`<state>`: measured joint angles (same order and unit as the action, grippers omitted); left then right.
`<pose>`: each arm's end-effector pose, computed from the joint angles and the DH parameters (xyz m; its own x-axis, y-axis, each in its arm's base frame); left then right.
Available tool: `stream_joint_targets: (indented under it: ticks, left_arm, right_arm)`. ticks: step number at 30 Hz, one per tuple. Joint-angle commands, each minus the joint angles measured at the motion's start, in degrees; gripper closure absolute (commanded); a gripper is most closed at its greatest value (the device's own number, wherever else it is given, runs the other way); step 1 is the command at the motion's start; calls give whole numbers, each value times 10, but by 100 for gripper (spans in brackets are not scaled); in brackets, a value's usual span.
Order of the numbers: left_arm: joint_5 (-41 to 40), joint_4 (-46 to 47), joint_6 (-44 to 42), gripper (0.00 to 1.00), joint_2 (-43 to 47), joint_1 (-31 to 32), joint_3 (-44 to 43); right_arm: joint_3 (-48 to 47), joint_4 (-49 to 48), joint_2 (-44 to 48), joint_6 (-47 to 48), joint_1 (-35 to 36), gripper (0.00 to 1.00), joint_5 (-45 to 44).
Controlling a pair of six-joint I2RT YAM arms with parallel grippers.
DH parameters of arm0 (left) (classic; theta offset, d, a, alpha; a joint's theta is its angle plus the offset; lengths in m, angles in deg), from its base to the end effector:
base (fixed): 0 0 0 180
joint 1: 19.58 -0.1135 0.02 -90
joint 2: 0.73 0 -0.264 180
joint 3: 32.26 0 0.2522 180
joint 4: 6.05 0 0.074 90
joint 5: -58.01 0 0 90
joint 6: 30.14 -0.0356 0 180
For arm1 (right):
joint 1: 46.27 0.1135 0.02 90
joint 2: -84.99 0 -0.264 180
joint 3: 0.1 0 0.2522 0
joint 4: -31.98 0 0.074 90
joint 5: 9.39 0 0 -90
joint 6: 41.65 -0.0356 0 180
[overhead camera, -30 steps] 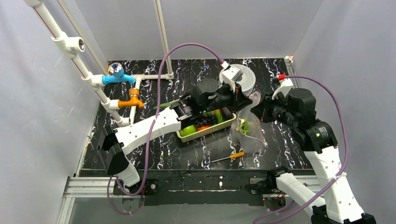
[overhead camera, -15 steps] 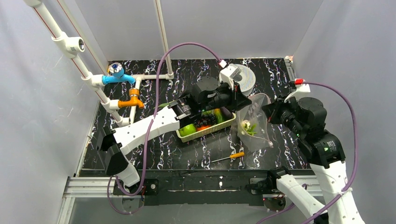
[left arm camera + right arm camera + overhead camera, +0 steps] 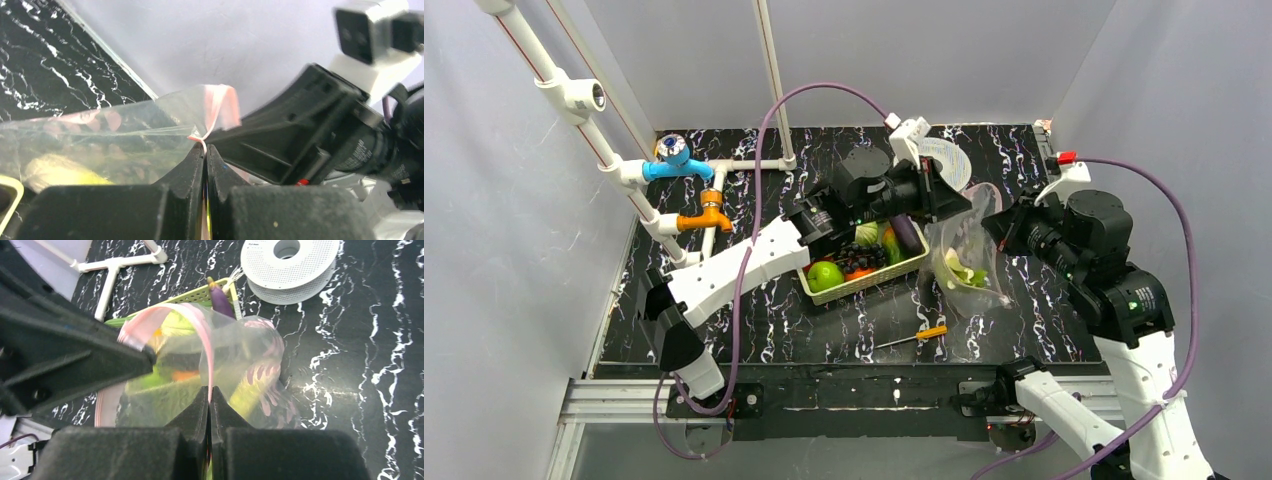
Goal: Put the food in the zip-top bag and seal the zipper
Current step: Adjust the zipper food storage bag at the center of the board.
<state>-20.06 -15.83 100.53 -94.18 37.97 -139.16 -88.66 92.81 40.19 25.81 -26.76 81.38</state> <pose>0.2029 -0.3329 0.4426 -0.5842 -0.2696 -0.7655 0.7326 0.2309 -0.6403 0.1126 0.0404 0.4418 -0.3882 0.2691 -0.8814 -0.2136 0.9041 0.3701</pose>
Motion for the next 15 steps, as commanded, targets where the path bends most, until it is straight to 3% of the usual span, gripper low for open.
stream_joint_targets:
  ticks: [1, 3, 7, 12, 13, 15]
  left_arm:
    - [53, 11, 120, 100, -12, -37, 2]
    - [65, 24, 112, 100, -13, -33, 5]
    - [-54, -43, 65, 100, -6, -44, 12]
    - [6, -49, 81, 100, -18, -42, 4]
    - [8, -47, 80, 97, -16, -41, 10]
    - [5, -61, 68, 80, -8, -42, 23]
  right_arm:
    - [-47, 18, 11, 21, 0, 98, -30]
    - [-35, 8, 17, 14, 0, 99, -4]
    - [-8, -16, 8, -3, -1, 99, 38]
    - [-33, -32, 20, -4, 0, 99, 87]
    - [-25, -42, 29, -3, 0, 99, 78]
    - [-15, -44, 31, -2, 0, 99, 57]
